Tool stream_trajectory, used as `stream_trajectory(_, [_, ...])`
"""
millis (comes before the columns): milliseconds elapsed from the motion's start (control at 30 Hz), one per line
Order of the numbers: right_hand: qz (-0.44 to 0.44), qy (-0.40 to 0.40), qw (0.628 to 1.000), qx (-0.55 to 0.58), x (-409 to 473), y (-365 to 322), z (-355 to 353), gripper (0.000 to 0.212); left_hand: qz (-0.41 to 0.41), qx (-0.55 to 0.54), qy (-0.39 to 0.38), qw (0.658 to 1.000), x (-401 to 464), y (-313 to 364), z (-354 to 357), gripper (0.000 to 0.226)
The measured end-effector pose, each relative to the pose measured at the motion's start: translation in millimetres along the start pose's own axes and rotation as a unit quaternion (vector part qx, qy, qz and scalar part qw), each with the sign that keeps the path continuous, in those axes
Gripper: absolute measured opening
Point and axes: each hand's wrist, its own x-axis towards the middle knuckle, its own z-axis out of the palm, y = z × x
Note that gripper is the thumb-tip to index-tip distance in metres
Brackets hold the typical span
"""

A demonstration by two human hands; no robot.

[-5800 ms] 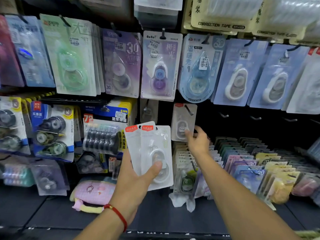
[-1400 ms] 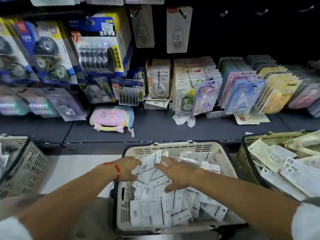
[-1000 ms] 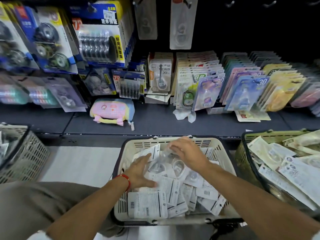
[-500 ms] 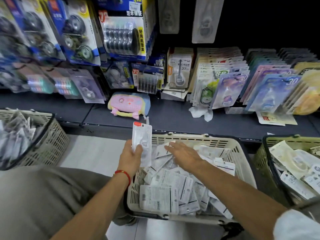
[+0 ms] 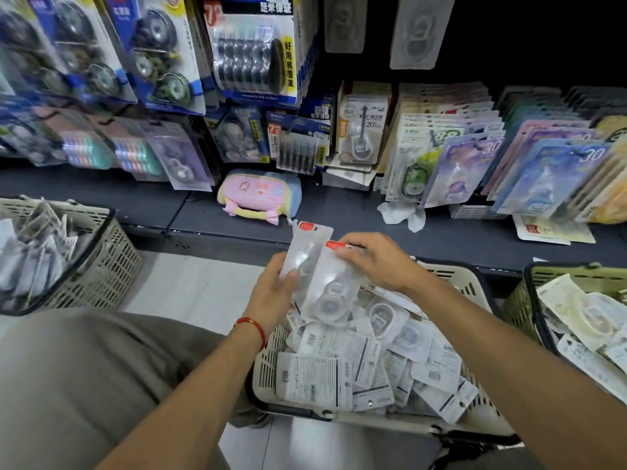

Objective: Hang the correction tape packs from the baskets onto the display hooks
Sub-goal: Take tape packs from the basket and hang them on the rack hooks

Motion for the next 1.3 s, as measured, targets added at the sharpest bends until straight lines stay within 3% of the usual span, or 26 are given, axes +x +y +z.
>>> stream_trajectory(100, [-0.015,0.052,0.998,-0.041,4,-7,16,0.022,-0.145,-0.176,-0.098,0.969,-7,6,13,0.028])
stream_trajectory(200, [0.003,0.096,0.991,-0.090,5,0,39,0.025,-0.144,-0.193,-0.166,0.956,-13,-5,11,0.041])
stream_trajectory(300, [0.053,0.159,0.985,-0.044,6,12,54,0.020,-0.156,-0.165,-0.064,0.972,-15,-15,0,0.057])
stream_trajectory(333, [0.072,0.124,0.986,-0.083,3,21,59,0.022,-0.164,-0.176,-0.016,0.970,-13,-17,-5,0.053])
stream_trajectory(433, [0.047,-0.143,0.943,-0.298,-13,53,86,0.062,-0.168,-0.222,0.086,0.957,-6,-22,-21,0.039])
stream_trajectory(467, [0.034,-0.194,0.923,-0.332,-19,62,96,0.067,-0.166,-0.221,0.095,0.956,-5,-23,-25,0.037])
stream_trajectory(500, [0.029,-0.197,0.915,-0.351,-22,67,103,0.067,-0.165,-0.215,0.099,0.958,-4,-24,-29,0.037])
stream_trajectory(633, [0.025,-0.074,0.923,-0.376,-22,75,108,0.052,-0.160,-0.202,0.094,0.962,-8,-29,-29,0.045])
stream_trajectory(700, [0.010,-0.037,0.944,-0.327,-24,75,99,0.040,-0.158,-0.212,0.093,0.960,-8,-31,-27,0.044])
stream_trajectory(800, [0.059,0.062,0.989,-0.120,-25,60,80,0.024,-0.167,-0.217,0.104,0.956,-6,-30,-23,0.041])
stream_trajectory(900, [0.123,0.128,0.982,0.063,-16,40,59,0.019,-0.178,-0.207,0.109,0.956,-5,-28,-14,0.037])
stream_trajectory(1000, [0.171,0.091,0.959,0.206,-16,24,55,0.017,-0.205,-0.263,0.062,0.941,-7,-20,-2,0.027])
stream_trajectory(1067, [0.173,0.088,0.956,0.220,-19,16,61,0.023,-0.214,-0.325,-0.004,0.921,-11,-12,5,0.022])
stream_trajectory(1200, [0.175,0.076,0.958,0.214,-24,2,73,0.022,-0.152,-0.313,-0.105,0.932,-17,-11,14,0.052])
stream_trajectory(1300, [0.158,0.087,0.971,0.154,-29,3,78,0.015,-0.146,-0.295,-0.108,0.938,-20,-13,15,0.063])
